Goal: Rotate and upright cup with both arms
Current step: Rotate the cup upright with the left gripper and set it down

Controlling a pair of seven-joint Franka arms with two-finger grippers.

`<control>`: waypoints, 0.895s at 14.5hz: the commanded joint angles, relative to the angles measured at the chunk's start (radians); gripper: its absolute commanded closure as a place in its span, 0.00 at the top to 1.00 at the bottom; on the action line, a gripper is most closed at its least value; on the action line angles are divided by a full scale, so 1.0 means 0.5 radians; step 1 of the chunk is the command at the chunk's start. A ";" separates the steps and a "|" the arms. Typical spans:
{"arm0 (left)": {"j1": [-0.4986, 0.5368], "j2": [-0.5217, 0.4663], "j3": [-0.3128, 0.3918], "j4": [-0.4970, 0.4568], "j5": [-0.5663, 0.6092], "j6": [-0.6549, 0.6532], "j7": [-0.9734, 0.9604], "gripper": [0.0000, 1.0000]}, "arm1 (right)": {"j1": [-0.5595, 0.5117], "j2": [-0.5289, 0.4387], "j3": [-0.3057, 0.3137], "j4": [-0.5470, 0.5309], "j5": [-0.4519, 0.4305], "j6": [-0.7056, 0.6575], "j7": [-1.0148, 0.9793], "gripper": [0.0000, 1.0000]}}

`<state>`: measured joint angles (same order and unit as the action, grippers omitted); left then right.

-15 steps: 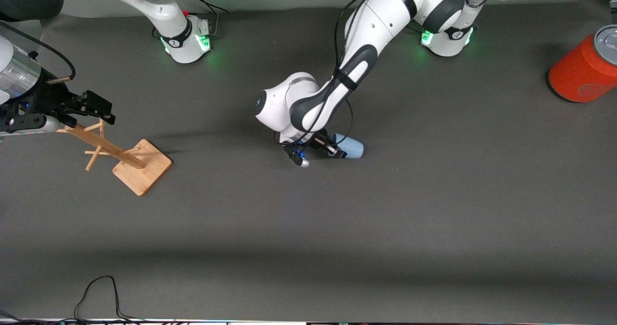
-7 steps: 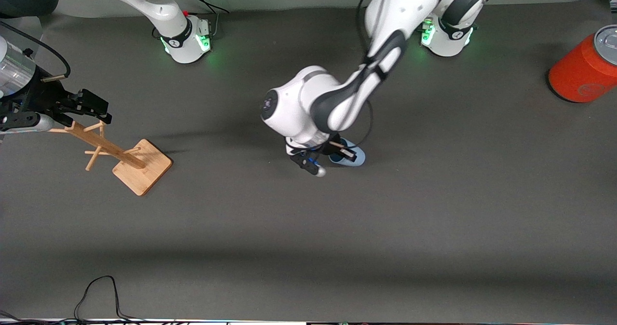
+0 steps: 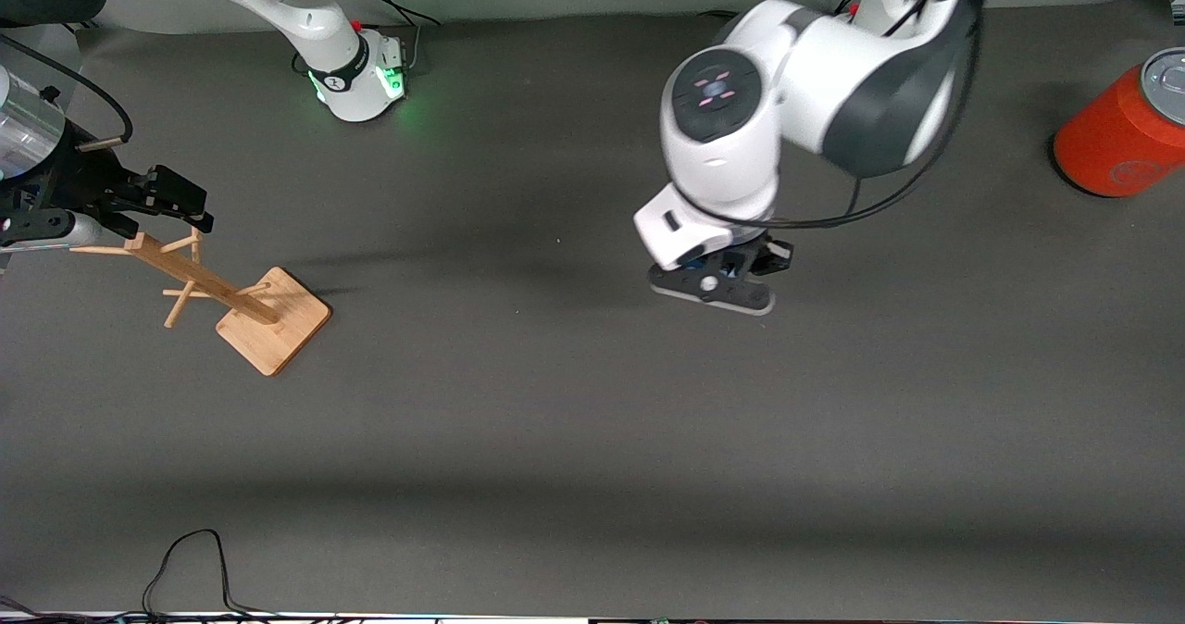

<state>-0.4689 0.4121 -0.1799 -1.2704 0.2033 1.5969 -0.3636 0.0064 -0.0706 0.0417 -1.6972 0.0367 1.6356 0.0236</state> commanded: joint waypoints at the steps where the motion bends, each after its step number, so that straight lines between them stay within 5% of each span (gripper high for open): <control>1: 0.076 -0.220 -0.015 -0.517 -0.106 0.440 -0.208 0.00 | -0.004 -0.015 -0.007 0.026 0.046 -0.038 -0.050 1.00; 7: 0.109 -0.088 -0.012 -1.051 -0.161 1.425 -0.754 0.00 | -0.004 -0.009 -0.004 0.047 0.040 -0.041 -0.047 1.00; 13: 0.085 0.228 -0.011 -1.089 -0.146 1.700 -0.984 0.00 | -0.001 0.003 0.000 0.060 0.037 -0.053 -0.050 1.00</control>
<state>-0.4242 0.4967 -0.1813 -1.8168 0.1339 2.4234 -0.8111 0.0066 -0.0736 0.0433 -1.6853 0.0367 1.6279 0.0235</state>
